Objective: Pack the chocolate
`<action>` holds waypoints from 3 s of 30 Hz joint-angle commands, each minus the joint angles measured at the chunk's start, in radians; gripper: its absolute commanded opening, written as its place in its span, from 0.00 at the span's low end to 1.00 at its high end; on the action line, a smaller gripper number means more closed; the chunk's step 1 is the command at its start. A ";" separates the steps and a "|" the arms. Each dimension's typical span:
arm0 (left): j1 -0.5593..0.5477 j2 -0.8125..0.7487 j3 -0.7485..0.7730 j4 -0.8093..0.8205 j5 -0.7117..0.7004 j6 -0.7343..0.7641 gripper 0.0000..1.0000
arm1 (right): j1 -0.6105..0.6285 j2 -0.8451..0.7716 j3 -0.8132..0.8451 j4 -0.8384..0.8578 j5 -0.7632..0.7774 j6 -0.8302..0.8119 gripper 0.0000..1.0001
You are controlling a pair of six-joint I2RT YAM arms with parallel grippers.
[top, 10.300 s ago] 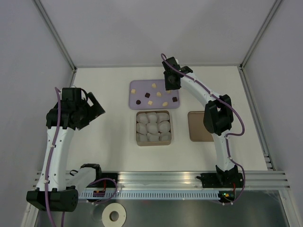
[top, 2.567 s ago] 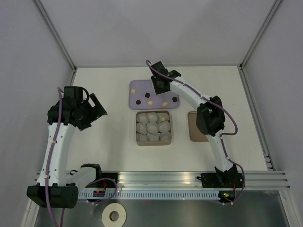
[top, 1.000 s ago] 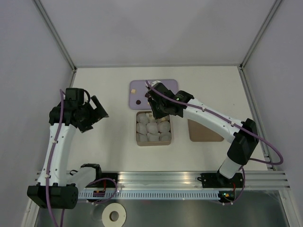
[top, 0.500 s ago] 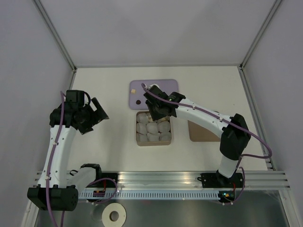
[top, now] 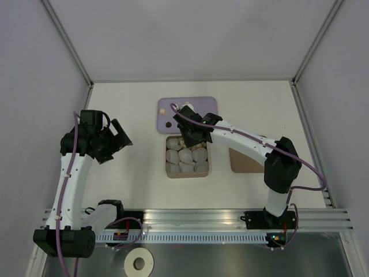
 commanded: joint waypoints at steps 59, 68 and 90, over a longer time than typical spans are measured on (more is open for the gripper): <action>-0.002 -0.004 -0.028 0.063 0.011 -0.002 1.00 | 0.002 -0.011 0.000 0.039 0.066 0.053 0.40; -0.002 -0.004 -0.011 0.063 0.023 -0.006 1.00 | 0.004 -0.085 0.099 -0.031 0.066 0.063 0.34; -0.002 -0.006 0.000 0.089 0.022 0.005 1.00 | -0.231 0.330 0.604 0.159 0.115 -0.190 0.36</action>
